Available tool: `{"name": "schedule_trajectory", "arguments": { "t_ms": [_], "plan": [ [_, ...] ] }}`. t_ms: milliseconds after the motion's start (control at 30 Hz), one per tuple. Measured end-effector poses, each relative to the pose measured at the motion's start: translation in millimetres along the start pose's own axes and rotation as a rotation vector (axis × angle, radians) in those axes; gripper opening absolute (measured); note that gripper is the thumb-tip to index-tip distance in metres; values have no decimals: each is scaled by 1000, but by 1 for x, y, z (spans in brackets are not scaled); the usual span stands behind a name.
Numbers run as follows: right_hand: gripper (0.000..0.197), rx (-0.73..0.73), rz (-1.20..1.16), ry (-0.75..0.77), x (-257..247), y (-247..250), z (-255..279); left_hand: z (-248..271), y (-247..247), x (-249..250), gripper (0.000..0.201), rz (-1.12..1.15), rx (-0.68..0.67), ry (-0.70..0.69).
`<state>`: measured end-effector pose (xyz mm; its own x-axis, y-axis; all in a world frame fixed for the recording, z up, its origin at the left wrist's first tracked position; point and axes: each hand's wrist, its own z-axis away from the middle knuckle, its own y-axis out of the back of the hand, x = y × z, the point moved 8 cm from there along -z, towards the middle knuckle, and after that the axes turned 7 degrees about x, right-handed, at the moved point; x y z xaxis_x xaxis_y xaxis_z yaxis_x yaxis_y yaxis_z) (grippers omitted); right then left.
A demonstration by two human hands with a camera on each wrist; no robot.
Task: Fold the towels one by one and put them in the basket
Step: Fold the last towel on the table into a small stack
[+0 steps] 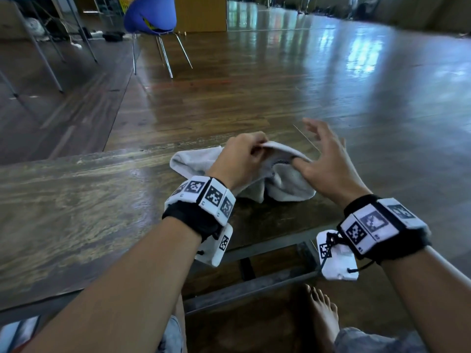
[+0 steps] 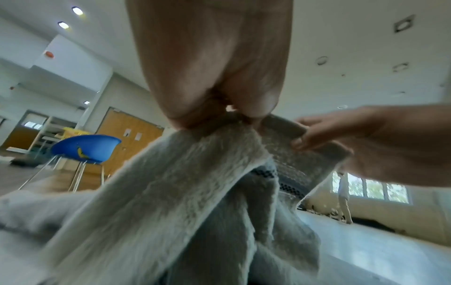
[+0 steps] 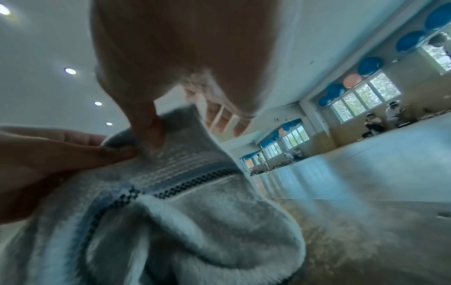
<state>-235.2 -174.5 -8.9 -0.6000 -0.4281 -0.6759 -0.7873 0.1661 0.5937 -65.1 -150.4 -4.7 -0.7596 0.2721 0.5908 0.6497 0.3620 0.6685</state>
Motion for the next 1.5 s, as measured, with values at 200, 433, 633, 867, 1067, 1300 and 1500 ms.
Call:
{"name": "schedule_trajectory", "arguments": {
  "t_ms": [200,433,633,867,1067,1300,1500],
  "plan": [
    [24,-23,72,193,-18,-3,6,2,-9,7,16,-106,-98,-104],
    [26,209,103,15,20,31,-11,3,41,-55,31,-279,20,166],
    [21,123,165,66,22,19,-9,5,102,-66,29,-107,436,219],
    [20,-323,-71,2,26,-22,-9,15,88,-83,25,-97,17,398],
    [35,-485,233,58,27,-66,-1,36,45,-129,40,-274,-349,452],
    [18,-627,200,208,-7,-135,10,51,-4,-140,30,-325,-440,345],
    [20,-934,339,206,-15,-172,11,39,0,-152,33,-210,-590,339]
  ]
}}
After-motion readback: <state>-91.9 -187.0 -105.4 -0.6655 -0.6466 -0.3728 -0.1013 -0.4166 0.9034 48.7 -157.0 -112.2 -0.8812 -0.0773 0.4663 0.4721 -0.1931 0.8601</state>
